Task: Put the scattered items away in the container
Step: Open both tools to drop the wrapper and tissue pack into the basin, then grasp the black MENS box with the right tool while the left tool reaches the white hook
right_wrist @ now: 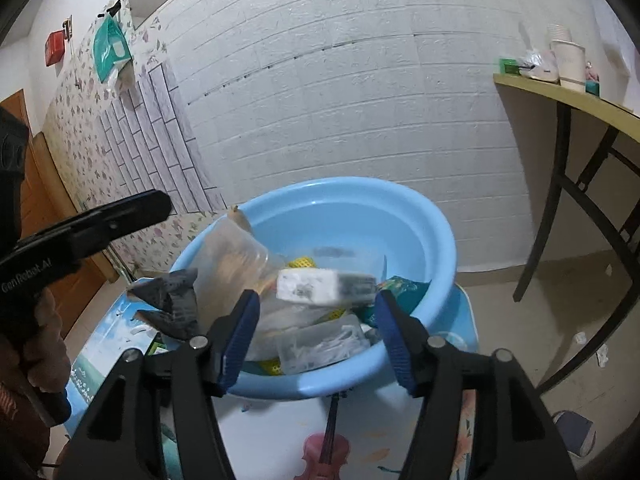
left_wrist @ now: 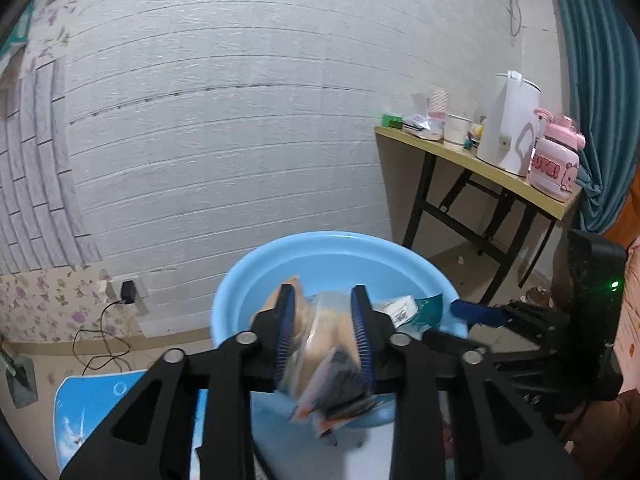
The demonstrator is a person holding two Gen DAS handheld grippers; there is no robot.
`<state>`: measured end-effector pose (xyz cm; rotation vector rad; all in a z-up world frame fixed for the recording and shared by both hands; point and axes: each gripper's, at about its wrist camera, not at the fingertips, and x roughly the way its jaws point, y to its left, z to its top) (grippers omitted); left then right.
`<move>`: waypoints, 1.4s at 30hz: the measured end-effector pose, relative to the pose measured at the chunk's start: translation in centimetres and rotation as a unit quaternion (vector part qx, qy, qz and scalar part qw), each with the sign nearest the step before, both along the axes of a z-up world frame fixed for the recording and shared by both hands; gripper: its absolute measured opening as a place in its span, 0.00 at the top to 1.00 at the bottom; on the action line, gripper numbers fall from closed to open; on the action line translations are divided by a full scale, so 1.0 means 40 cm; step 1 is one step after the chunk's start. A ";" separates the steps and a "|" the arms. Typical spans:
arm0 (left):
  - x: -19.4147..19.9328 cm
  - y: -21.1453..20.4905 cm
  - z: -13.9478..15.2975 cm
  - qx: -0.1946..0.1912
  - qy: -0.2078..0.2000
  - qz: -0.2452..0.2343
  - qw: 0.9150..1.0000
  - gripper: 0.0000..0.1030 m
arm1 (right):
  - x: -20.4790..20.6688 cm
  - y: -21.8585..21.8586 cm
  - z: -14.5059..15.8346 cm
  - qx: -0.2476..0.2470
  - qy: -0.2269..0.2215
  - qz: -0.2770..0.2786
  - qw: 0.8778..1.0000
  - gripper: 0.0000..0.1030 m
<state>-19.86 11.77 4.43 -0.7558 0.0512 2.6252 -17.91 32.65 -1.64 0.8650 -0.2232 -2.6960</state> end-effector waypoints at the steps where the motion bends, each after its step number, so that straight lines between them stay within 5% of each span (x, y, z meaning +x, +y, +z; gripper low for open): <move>1: 0.006 -0.009 -0.002 -0.001 0.000 0.005 1.000 0.68 | 0.006 -0.002 0.006 0.003 0.004 -0.001 1.000 0.42; 3: 0.019 -0.032 -0.009 -0.005 -0.004 0.016 1.000 0.67 | 0.024 -0.006 0.018 0.004 0.014 -0.002 1.000 0.42; 7: 0.048 -0.084 -0.033 0.000 -0.020 0.036 0.999 0.45 | 0.057 -0.049 0.042 0.005 0.026 0.026 0.999 0.40; 13: 0.092 -0.162 -0.072 0.000 -0.040 0.064 0.997 0.29 | 0.087 -0.151 0.046 0.026 0.032 0.068 0.997 0.35; 26: 0.119 -0.241 -0.184 -0.009 -0.099 0.083 0.992 0.26 | 0.051 -0.243 0.015 0.082 0.011 0.059 0.995 0.35; 30: 0.122 -0.269 -0.209 -0.008 -0.109 0.091 0.990 0.26 | 0.043 -0.196 0.023 0.104 0.016 0.005 0.994 0.35; 35: 0.126 -0.305 -0.234 -0.006 -0.121 0.104 0.987 0.26 | 0.021 -0.104 0.012 0.093 -0.017 -0.070 0.993 0.35; 42: 0.143 -0.350 -0.251 -0.009 -0.124 0.124 0.984 0.26 | 0.065 -0.089 0.026 0.052 0.001 -0.064 0.997 0.35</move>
